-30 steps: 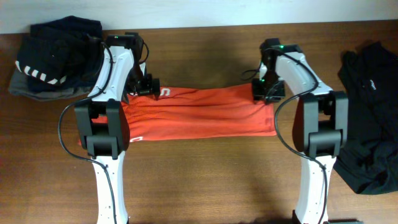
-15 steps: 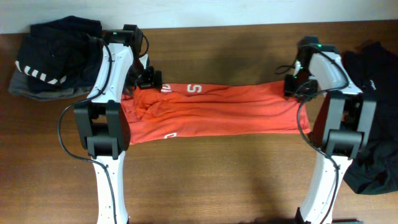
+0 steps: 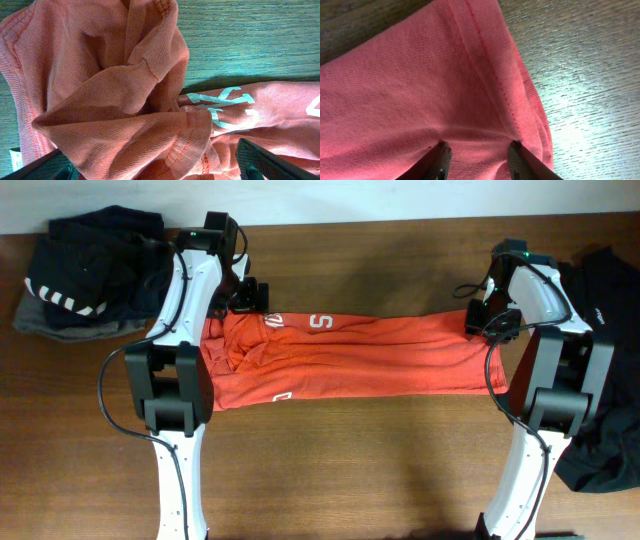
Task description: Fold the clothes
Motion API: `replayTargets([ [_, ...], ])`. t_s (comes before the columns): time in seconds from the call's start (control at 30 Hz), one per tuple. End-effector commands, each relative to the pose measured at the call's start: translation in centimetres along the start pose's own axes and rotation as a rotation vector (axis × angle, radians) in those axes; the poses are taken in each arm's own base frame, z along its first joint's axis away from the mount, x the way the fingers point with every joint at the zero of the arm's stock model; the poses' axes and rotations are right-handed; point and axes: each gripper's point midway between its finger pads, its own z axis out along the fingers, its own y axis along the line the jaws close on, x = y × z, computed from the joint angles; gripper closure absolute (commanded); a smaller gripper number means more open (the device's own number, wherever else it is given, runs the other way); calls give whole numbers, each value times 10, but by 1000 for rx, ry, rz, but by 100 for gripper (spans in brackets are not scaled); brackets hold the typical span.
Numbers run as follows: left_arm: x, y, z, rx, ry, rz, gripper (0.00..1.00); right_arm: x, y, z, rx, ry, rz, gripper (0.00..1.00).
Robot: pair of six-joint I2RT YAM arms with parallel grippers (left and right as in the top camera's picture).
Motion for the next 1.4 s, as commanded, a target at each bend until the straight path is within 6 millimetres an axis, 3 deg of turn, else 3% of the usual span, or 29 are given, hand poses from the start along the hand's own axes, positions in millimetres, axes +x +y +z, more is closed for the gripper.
replayTargets([
  [0.0, -4, -2, 2, 5, -8, -3, 7, 10, -3, 21, -4, 51, 16, 57],
  [0.2, -3, 19, 1, -121, -10, -3, 25, 10, -3, 21, -3, 52, 16, 57],
  [0.37, -4, 39, -2, -235, -18, -3, 58, 10, -3, 21, -4, 52, 16, 57],
  [0.4, -5, 45, -4, -271, -22, -3, 75, 10, -3, 21, -3, 52, 16, 57],
  [0.53, -2, 54, -7, -330, -15, -2, 99, 10, -3, 21, -3, 51, 16, 57],
  [0.93, 22, 94, -32, -587, 43, -112, 98, 9, -3, 21, -4, 47, 16, 57],
  [1.1, 28, 98, -35, -605, 69, -113, 82, 9, -3, 21, -4, 47, 16, 57],
  [1.23, 31, 117, -48, -712, 67, -136, 81, 9, -3, 21, -4, 48, 16, 57],
  [1.37, 34, 120, -49, -710, 74, -155, 82, 9, -3, 21, -4, 48, 16, 57],
])
